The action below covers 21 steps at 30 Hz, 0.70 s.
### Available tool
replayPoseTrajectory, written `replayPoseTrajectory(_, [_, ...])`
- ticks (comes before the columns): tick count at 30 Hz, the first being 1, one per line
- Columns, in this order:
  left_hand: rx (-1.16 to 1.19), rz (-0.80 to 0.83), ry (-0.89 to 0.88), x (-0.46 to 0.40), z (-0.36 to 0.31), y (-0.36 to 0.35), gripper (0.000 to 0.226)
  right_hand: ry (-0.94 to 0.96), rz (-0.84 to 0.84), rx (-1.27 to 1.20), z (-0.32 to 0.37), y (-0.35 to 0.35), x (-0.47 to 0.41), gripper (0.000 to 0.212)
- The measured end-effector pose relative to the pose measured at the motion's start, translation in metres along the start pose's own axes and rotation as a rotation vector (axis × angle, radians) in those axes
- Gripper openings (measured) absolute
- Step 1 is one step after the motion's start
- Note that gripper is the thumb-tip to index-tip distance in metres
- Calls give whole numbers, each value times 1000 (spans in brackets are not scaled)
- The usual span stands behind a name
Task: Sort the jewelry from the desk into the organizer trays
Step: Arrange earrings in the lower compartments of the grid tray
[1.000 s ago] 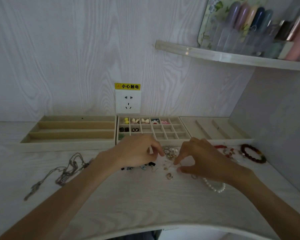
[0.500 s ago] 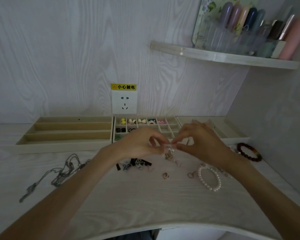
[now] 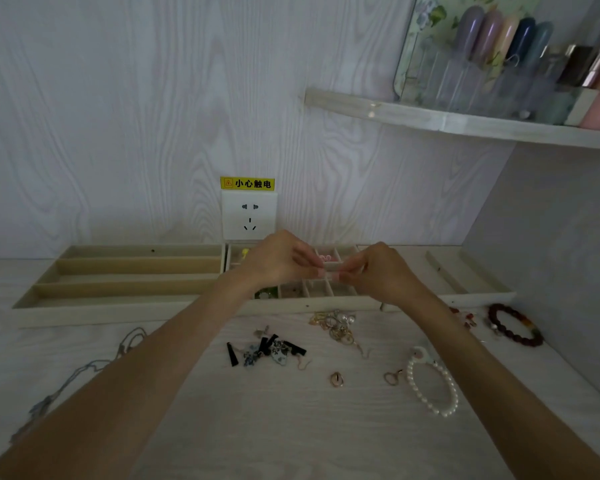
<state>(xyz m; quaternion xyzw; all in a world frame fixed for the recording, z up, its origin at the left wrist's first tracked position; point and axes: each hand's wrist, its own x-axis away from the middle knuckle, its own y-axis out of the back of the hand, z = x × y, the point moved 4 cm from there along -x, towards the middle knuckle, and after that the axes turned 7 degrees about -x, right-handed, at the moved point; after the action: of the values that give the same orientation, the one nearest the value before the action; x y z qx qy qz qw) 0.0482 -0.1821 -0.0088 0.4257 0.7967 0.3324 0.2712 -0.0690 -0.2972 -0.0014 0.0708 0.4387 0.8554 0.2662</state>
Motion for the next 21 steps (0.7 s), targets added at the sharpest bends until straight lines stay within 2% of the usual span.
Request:
replayPoseTrajectory(9, [-155, 21, -40, -3, 10, -11, 15, -48, 63, 56, -1, -7, 4, 19])
replayPoseTrajectory(14, [-127, -19, -24, -2, 15, -4, 18, 6, 42, 117, 7, -18, -2, 16])
replayPoseTrajectory(18, [-107, -30, -2, 0, 19, 2, 21, 88, -5, 413, 20, -23, -7, 18])
replayPoseTrajectory(21, [-111, -50, 8, 3, 21, 8, 19, 92, 63, 624, 33, -28, -14, 17])
